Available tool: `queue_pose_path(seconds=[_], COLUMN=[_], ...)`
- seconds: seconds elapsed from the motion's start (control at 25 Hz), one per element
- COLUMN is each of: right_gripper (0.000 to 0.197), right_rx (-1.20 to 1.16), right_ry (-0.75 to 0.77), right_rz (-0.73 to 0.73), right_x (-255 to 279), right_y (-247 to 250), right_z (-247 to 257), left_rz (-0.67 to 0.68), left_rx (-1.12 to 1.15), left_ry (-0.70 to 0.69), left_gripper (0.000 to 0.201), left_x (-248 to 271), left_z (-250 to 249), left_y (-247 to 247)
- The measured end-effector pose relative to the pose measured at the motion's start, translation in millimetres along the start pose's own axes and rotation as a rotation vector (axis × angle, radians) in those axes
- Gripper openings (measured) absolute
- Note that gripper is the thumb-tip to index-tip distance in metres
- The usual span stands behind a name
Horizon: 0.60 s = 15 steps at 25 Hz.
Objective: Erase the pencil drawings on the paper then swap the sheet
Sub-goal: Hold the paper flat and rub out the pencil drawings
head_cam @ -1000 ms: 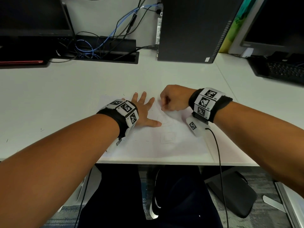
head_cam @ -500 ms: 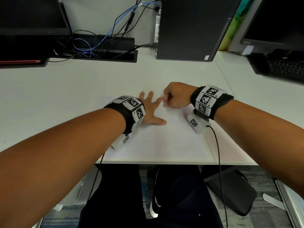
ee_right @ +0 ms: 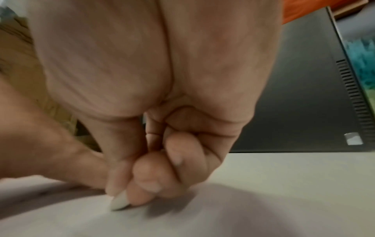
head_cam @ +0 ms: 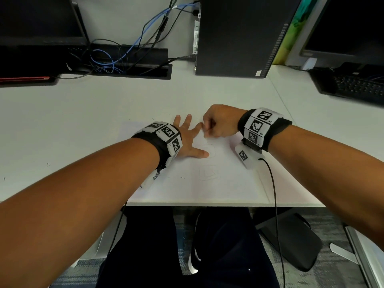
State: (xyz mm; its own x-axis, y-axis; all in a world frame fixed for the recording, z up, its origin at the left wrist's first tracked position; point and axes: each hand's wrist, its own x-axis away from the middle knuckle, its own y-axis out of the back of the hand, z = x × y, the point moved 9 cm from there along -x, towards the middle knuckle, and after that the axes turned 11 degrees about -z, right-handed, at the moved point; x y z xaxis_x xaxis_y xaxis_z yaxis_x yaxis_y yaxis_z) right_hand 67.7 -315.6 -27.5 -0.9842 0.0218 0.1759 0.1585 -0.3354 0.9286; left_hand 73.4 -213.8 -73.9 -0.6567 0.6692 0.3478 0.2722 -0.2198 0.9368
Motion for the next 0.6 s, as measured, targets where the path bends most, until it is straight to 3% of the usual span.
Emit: queue_pose_path(seconds=[0.08,0.24,0.44,0.6], right_gripper=[0.012,0.014,0.015,0.011], right_rx=[-0.024,0.062,-0.001,0.027], right_ry=[0.025,-0.03,-0.013,-0.059], right_rz=[0.05,-0.094,0.07,-0.047], right_x=[6,-5,3,-5], right_y=[-9,14,-2,14], right_z=[5,-8,-1,-10], left_rz=[0.003,0.006,0.011,0.007], left_rx=[-0.001,-0.005,-0.016,-0.013], left_ry=[-0.002,-0.002,-0.002,-0.008], left_gripper=[0.108,0.108,0.11,0.109], left_x=[-1,0,-2,-2], left_z=[1,0,2,1], left_y=[0,-1,-2,-2])
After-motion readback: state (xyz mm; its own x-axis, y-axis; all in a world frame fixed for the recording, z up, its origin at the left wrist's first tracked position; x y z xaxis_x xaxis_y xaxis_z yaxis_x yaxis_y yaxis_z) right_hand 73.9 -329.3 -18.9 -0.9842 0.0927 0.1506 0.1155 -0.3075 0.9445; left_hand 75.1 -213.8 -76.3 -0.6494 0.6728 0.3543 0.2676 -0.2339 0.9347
